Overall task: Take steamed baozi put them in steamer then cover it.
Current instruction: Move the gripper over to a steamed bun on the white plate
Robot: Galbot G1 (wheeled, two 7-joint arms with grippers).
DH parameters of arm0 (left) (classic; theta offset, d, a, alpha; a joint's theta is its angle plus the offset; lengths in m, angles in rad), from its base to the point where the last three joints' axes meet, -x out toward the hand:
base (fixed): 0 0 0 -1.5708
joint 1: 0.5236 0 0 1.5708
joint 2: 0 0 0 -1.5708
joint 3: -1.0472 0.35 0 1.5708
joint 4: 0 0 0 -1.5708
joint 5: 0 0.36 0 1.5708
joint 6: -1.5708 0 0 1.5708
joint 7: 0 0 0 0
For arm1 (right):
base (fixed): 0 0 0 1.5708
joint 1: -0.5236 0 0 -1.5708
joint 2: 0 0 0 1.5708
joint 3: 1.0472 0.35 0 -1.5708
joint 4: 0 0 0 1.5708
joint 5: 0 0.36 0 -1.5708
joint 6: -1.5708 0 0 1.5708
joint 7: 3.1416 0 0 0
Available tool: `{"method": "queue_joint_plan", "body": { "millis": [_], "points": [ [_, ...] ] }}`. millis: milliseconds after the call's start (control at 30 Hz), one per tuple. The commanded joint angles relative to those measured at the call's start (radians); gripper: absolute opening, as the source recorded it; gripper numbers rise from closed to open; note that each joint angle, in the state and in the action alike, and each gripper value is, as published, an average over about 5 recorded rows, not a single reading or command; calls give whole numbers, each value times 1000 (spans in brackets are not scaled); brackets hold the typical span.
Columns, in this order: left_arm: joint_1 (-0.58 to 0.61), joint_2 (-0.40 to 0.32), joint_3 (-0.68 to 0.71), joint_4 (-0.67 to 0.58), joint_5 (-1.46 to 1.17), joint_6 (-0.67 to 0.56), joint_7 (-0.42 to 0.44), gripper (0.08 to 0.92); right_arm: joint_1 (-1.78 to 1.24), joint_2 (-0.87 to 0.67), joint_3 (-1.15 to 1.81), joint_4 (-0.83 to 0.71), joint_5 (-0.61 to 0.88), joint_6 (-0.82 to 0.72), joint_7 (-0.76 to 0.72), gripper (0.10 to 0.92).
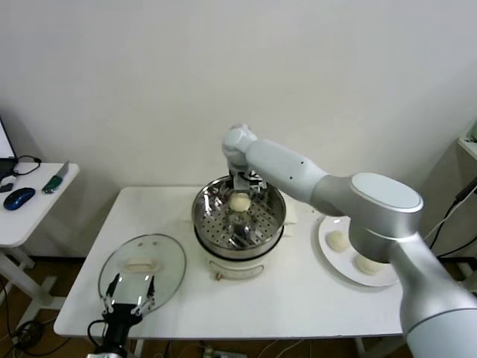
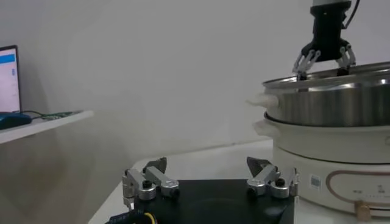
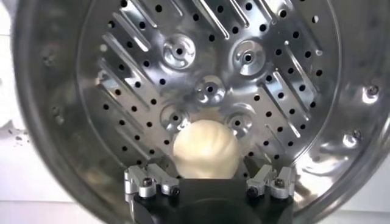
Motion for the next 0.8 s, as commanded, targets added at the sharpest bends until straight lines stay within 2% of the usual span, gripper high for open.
{"method": "queue_joint_plan", "body": {
  "millis": [33, 133, 267, 333, 433, 500, 667, 800],
  "points": [
    [3, 0, 1, -1, 1, 1, 0, 823, 86, -102, -29, 133, 173, -18, -59, 823],
    [3, 0, 1, -6, 2, 4, 0, 823, 143, -166, -53, 200, 272, -64, -70, 823],
    [4, 0, 3, -16, 3, 9, 1, 823, 269, -295, -184, 293, 525, -196, -47, 823],
    [5, -1, 6, -21, 4, 12, 1, 823, 342, -368, -301, 339, 678, -291, 13, 823],
    [3, -7, 12, -27, 5, 17, 1, 823, 432, -475, -450, 411, 898, -513, 81, 823],
    [4, -14, 16, -33, 5, 22, 1, 823, 462, -544, -502, 445, 981, -652, 74, 823],
    [7, -21, 26, -42, 12, 26, 2, 823, 461, -691, -520, 495, 1034, -942, 15, 823],
    [3, -20, 26, -38, 17, 28, 2, 823, 381, -795, -474, 508, 1056, -1047, 2, 823]
  ]
}}
